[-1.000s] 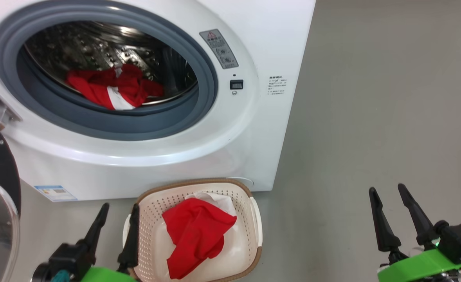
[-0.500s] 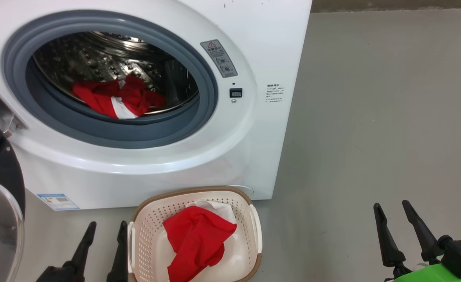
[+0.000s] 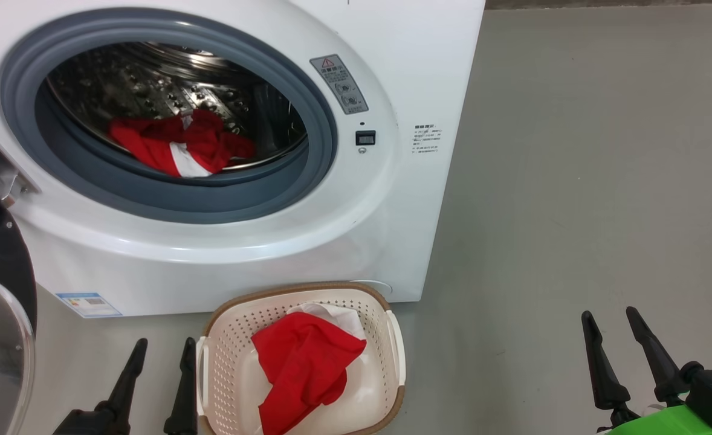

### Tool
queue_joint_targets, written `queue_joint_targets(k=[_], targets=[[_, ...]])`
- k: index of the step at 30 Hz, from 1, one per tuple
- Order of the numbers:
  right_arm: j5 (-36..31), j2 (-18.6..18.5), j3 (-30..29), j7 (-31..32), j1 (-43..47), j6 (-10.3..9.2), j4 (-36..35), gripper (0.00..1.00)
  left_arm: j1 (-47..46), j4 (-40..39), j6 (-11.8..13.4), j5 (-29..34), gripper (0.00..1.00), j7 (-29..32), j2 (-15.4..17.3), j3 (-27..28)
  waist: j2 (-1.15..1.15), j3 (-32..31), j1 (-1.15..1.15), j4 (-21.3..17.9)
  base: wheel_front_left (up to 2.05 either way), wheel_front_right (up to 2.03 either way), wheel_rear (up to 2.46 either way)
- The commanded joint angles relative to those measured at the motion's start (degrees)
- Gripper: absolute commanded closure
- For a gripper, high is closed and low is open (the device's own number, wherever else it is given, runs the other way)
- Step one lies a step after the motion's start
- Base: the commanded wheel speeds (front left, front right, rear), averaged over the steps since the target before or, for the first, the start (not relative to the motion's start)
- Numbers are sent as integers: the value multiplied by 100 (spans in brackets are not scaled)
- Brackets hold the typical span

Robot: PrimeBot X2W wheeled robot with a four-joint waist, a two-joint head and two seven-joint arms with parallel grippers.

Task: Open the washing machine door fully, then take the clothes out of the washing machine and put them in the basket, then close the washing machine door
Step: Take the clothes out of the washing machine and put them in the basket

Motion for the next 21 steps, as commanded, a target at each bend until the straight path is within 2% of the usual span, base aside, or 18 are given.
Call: queue_joint_targets(k=[1,13,21], targets=[[-10,-78,124,-37,-150,36,-148,0,-97,-162,-31,-15,0,-29,33,191,0,7,0,2,0,0,0],[-9,-80,148,-37,-214,36,-139,0,-291,-162,-31,-45,0,-29,32,115,0,89,0,1,0,0,0],[-9,-60,190,-37,-328,36,-146,0,-886,73,-31,106,0,-29,32,24,0,264,0,-13,0,0,0]])
